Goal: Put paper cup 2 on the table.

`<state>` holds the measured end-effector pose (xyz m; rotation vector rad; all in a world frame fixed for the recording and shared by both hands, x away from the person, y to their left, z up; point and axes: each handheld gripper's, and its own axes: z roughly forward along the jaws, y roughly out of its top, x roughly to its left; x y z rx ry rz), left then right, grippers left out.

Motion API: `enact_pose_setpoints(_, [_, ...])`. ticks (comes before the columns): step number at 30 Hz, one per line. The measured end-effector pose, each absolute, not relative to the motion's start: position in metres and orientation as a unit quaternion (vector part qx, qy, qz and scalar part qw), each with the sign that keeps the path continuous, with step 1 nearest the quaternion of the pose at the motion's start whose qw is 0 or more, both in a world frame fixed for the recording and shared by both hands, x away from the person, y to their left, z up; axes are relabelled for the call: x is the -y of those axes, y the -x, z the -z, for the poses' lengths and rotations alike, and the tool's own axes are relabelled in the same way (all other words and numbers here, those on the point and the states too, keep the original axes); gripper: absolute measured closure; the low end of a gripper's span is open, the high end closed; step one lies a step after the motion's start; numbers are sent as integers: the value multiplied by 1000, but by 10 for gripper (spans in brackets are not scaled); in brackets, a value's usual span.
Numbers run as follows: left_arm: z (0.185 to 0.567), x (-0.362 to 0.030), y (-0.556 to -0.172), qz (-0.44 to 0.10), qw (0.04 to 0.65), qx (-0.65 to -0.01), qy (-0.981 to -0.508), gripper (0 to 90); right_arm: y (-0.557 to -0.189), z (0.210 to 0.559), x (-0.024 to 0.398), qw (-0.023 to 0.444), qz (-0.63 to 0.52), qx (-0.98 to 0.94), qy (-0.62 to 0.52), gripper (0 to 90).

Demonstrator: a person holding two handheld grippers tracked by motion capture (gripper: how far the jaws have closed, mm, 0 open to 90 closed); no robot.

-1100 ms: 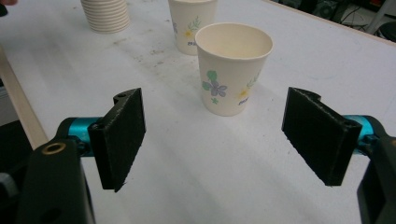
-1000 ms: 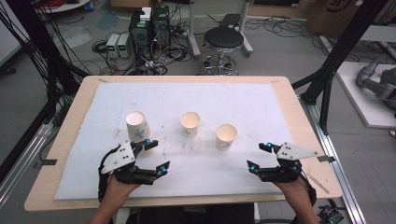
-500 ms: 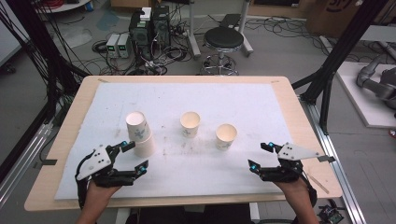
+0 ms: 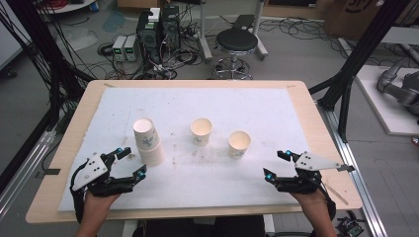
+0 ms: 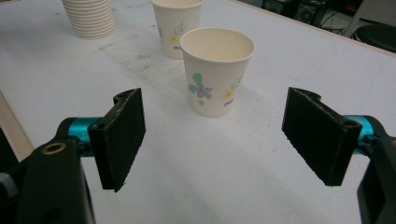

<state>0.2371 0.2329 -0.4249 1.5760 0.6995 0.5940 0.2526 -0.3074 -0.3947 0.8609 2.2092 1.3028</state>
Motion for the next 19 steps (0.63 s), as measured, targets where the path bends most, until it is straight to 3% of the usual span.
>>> enact_pose_setpoints(19, [428, -238, -239, -263, 611, -318, -676, 198, -254, 396, 306, 213, -473, -797, -310, 219])
